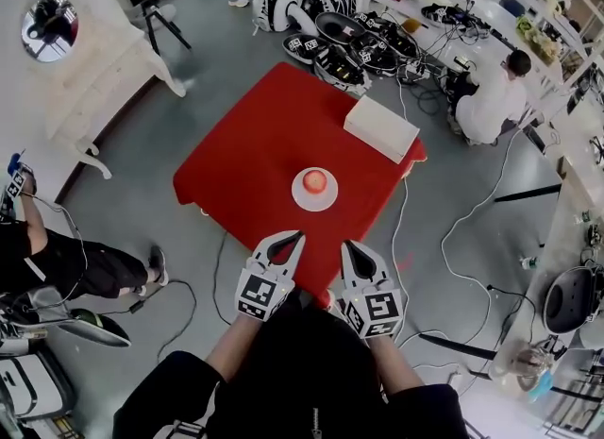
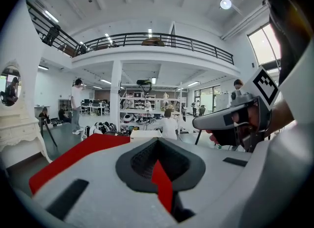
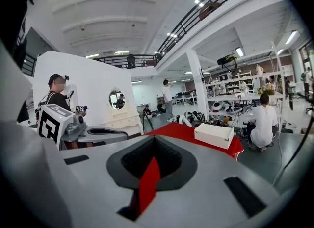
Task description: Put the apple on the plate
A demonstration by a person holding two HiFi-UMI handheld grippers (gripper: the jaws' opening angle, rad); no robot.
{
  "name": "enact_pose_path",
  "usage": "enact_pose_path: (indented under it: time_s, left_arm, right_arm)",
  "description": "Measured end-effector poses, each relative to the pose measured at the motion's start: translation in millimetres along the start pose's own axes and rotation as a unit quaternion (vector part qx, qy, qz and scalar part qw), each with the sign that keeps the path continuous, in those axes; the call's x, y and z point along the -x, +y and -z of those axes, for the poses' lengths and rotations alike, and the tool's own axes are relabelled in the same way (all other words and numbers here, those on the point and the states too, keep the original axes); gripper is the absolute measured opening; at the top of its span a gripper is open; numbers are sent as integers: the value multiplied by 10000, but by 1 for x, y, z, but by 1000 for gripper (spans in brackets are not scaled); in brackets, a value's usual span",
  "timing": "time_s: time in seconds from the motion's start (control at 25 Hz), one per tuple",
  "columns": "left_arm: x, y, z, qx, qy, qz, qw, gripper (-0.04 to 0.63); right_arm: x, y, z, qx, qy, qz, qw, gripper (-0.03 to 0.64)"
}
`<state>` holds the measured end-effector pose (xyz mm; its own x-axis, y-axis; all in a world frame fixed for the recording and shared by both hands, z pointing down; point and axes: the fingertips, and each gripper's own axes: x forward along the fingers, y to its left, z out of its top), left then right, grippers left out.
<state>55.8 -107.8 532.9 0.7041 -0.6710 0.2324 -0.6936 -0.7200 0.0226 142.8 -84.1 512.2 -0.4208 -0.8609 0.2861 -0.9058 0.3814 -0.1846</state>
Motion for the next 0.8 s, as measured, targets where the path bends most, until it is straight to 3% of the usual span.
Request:
enact_pose_path:
  time_s: [0.8]
  left_arm:
    - [-3,-12,2,-68,135,70,9999,5]
  right_arm:
    - [6,-3,-3,91,16,-76,9999,9]
